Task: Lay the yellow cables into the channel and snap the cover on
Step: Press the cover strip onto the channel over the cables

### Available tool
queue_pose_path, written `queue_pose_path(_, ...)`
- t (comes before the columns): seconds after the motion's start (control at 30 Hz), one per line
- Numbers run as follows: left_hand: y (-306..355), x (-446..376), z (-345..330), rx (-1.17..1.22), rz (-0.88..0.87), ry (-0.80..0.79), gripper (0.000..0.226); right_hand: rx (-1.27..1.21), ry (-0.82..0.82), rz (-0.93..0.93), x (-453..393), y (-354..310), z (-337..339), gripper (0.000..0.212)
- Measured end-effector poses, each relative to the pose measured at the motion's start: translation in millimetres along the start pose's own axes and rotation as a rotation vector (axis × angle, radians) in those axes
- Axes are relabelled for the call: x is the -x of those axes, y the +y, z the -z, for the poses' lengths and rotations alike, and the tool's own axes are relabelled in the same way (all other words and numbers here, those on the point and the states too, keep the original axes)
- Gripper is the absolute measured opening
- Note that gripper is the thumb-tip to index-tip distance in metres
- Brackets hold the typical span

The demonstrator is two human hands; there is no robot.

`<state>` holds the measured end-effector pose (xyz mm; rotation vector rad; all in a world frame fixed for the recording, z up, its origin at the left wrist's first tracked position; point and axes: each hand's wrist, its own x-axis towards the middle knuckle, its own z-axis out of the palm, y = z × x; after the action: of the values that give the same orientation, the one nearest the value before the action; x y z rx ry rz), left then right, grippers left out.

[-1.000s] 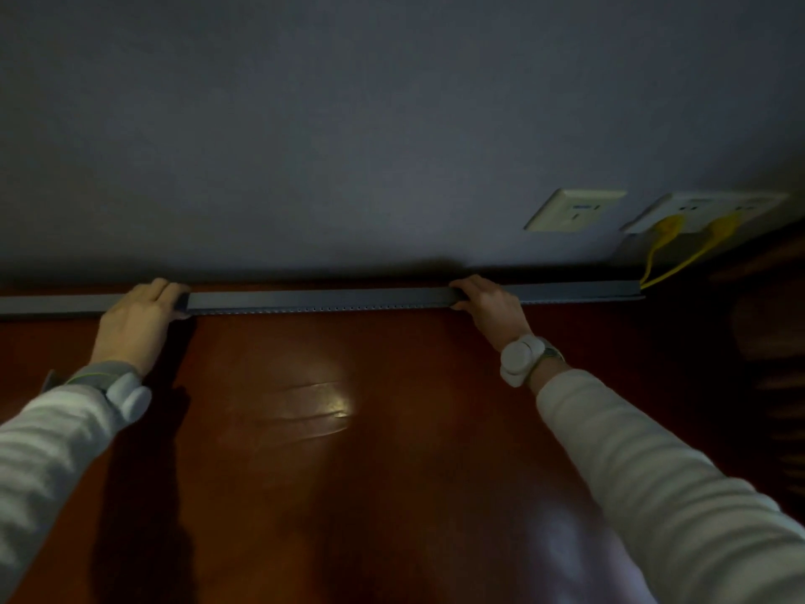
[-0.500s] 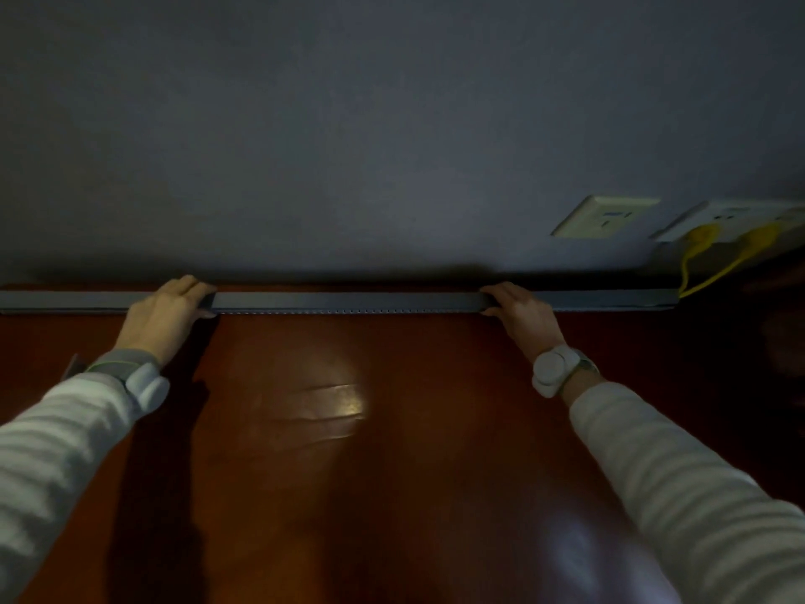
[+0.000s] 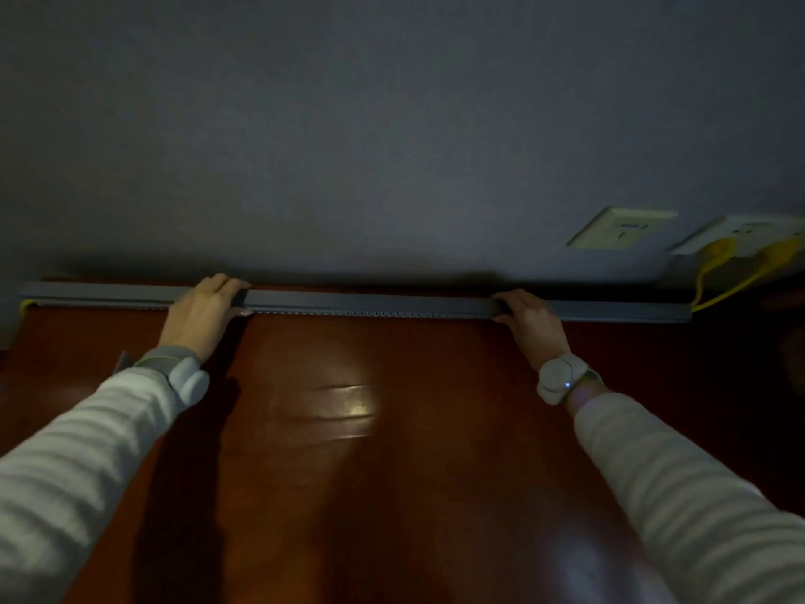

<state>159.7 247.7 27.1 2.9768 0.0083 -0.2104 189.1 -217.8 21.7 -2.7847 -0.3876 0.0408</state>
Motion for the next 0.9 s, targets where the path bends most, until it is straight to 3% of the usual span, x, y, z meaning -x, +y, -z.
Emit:
queue_pose_path(0.23,2.9,5.9,-3.4,-0.056,-0.002,0.069,0.033,0.007,-0.041,-0.013,1.2,-1.6,4.5,0.032)
queue_pose_path(0.9,12.6,12.5,0.5,0.01,-0.039,0.105,0.054,0.047,-0.069,-0.034,5.2,-14.4,3.1,0.051)
